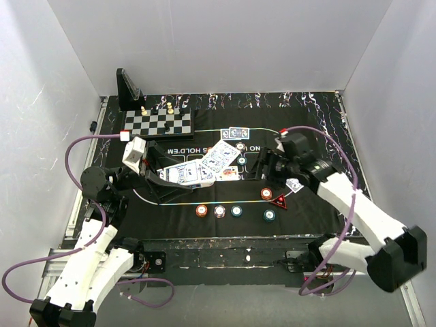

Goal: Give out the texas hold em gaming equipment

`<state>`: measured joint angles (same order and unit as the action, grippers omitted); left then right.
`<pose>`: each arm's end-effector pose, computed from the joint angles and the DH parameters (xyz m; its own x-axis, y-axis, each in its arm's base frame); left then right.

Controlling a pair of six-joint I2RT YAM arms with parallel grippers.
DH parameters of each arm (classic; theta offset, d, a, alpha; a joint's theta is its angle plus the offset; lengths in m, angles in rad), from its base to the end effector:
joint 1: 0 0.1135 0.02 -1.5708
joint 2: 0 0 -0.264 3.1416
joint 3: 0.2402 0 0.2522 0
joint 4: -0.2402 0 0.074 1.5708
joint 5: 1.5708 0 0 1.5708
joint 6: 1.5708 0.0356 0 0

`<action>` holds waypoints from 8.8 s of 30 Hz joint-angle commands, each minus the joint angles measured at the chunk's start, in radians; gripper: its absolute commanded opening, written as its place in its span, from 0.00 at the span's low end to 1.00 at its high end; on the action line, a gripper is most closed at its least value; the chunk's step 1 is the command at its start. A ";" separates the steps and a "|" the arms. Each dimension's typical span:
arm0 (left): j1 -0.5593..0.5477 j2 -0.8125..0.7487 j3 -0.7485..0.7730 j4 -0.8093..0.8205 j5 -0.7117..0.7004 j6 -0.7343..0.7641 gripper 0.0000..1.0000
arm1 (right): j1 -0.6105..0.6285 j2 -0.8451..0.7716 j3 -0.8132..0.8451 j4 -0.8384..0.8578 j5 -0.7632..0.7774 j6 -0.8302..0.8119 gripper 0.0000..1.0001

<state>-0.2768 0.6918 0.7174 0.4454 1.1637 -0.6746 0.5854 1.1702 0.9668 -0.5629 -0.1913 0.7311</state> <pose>0.1243 -0.0693 0.3881 -0.2183 -0.1951 -0.9562 0.9719 0.0453 -0.2312 0.2026 0.1424 0.2903 -0.8687 0.2106 -0.4483 -0.1029 0.8087 0.5792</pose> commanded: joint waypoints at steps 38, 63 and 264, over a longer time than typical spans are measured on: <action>0.005 0.048 -0.035 -0.059 -0.033 0.147 0.00 | 0.011 0.005 0.190 0.667 -0.574 0.439 0.52; 0.005 0.018 -0.032 -0.106 -0.032 0.152 0.00 | -0.098 0.159 0.589 -0.113 -0.231 -0.162 0.01; 0.189 0.393 0.432 -1.192 -0.342 0.943 0.98 | 0.114 0.390 0.029 0.847 -0.520 0.418 0.15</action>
<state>-0.0891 1.0832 1.1969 -0.8890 0.9058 0.2932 0.7013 1.5475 0.9981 0.2108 -0.7059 1.1412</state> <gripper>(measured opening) 0.981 0.260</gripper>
